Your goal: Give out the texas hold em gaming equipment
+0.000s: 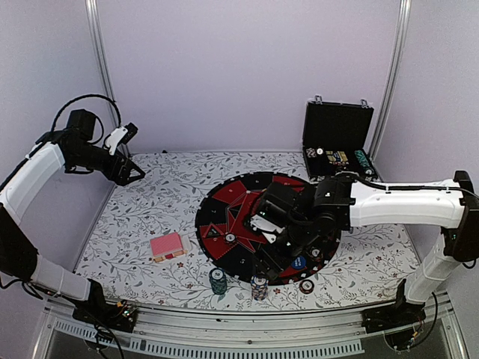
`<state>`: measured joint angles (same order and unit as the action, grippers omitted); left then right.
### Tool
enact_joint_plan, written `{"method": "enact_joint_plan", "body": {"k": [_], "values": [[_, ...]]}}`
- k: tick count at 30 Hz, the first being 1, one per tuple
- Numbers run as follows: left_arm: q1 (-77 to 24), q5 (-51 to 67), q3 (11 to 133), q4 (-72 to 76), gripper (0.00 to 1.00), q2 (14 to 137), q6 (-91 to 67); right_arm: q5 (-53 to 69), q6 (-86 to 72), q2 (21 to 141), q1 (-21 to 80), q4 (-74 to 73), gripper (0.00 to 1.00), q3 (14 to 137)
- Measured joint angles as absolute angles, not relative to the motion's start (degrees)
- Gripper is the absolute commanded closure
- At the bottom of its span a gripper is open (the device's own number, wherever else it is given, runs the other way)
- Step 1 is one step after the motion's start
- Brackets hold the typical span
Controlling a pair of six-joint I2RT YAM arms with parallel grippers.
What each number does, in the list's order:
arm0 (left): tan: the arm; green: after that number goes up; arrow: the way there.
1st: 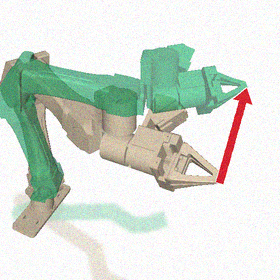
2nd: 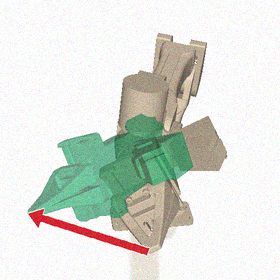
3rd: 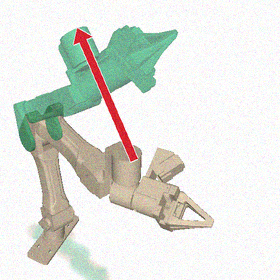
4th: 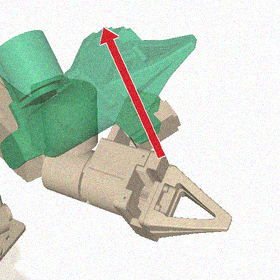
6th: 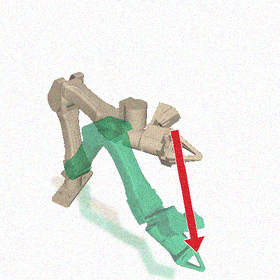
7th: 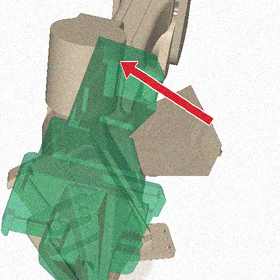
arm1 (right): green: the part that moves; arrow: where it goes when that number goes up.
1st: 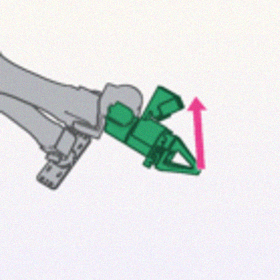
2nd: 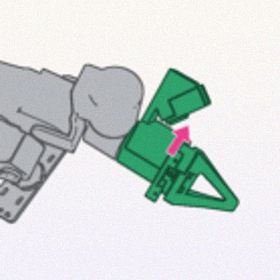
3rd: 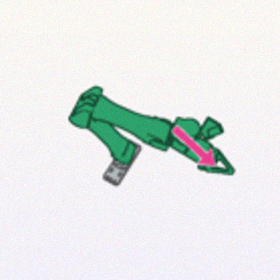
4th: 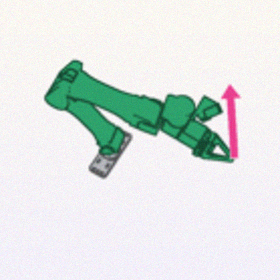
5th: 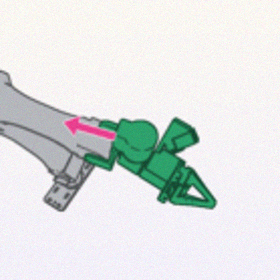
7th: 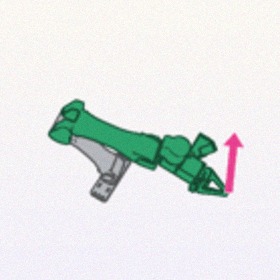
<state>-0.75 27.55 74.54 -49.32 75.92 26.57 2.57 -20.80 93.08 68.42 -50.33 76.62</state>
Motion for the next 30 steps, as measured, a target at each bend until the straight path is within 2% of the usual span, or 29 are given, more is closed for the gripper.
{"method": "enact_joint_plan", "body": {"k": [18,30], "values": [[-0.8,27.5,76.0,-51.3,0.00,75.9,26.6,6.2,-17.0,100.7,70.5,-48.4,0.16,77.6],[-0.8,27.3,76.8,-51.8,0.00,75.9,26.6,6.1,-15.5,103.3,70.8,-48.3,0.37,78.5]]}}
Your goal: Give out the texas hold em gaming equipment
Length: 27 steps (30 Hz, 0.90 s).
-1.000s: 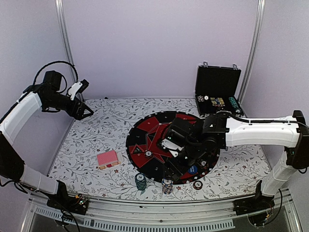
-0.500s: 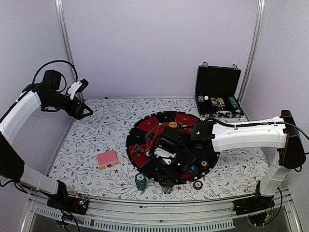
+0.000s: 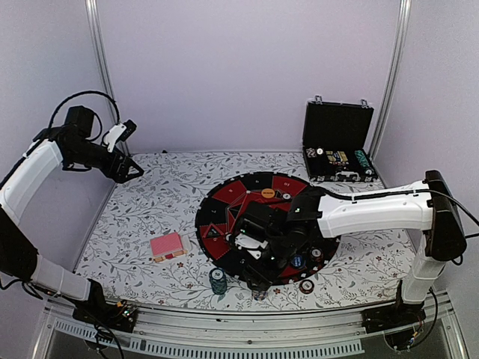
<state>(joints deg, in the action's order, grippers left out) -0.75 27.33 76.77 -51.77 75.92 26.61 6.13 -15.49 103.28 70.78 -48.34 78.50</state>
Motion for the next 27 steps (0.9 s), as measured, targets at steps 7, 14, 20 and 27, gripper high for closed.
{"method": "enact_joint_plan", "body": {"k": [7,14,20,27], "values": [[-0.8,27.2,77.1,-51.8,0.00,76.0,26.6,6.1,-15.4,103.3,70.9,-48.4,0.33,78.5],[-0.8,26.9,77.6,-51.8,0.00,76.0,26.6,6.1,-15.4,103.3,71.3,-48.4,0.34,78.5],[-0.8,26.5,77.6,-51.8,0.00,76.0,26.8,6.1,-15.5,103.3,71.7,-48.3,0.44,78.5],[-0.8,26.5,77.6,-51.8,0.00,76.0,26.9,5.5,-15.7,103.3,71.7,-48.3,0.62,78.5]]}}
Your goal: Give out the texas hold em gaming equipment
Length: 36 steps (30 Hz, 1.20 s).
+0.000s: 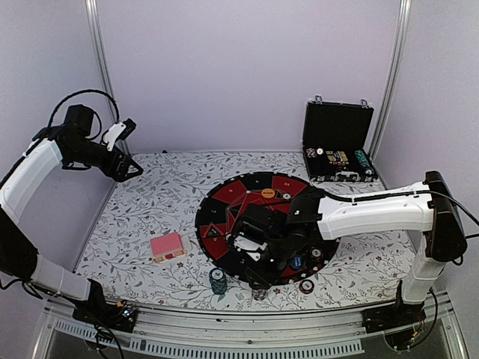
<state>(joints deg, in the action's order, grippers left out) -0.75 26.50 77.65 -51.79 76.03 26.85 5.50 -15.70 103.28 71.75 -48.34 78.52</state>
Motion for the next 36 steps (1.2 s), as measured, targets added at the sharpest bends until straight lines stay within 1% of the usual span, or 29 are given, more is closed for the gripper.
{"method": "enact_joint_plan", "body": {"k": [4,8,15,20,29,36], "values": [[-0.8,26.5,77.6,-51.8,0.00,76.0,26.9,4.8,-15.9,103.3,71.7,-48.3,0.73,78.5],[-0.8,26.5,77.6,-51.8,0.00,76.0,27.0,4.6,-15.8,103.2,71.8,-48.3,0.78,78.5],[-0.8,26.5,77.9,-51.9,0.00,76.0,27.0,2.5,-15.8,103.0,71.7,-49.4,0.79,79.2],[-0.8,26.5,78.1,-51.9,0.00,76.1,27.0,1.8,-15.8,102.0,69.6,-50.0,0.81,80.1],[-0.8,26.5,78.3,-52.2,0.00,76.1,27.0,1.6,-14.8,98.7,59.9,-50.1,0.82,82.9],[-0.8,26.5,78.3,-52.2,0.00,76.1,27.0,-0.4,-12.4,99.9,46.4,-48.6,0.83,86.2]]}}
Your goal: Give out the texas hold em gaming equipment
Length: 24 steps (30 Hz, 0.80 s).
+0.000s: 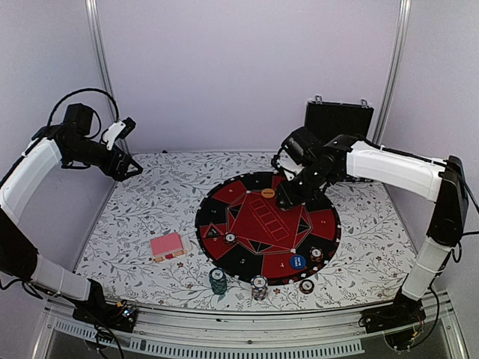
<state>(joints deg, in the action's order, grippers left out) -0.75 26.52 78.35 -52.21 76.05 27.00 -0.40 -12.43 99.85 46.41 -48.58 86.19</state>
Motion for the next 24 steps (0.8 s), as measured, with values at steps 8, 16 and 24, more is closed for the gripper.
{"method": "enact_joint_plan", "body": {"k": [8,16,24], "values": [[-0.8,26.7,78.4,-52.2,0.00,76.1,27.0,-1.0,-11.0,108.3,34.3,-43.4,0.83,90.4],[-0.8,27.3,78.4,-52.2,0.00,76.2,27.0,-1.9,-10.5,117.9,27.2,-41.8,0.84,96.3],[-0.8,27.9,78.4,-52.2,0.00,76.2,27.0,-2.5,-10.3,124.4,25.0,-40.5,0.84,99.9]]}}
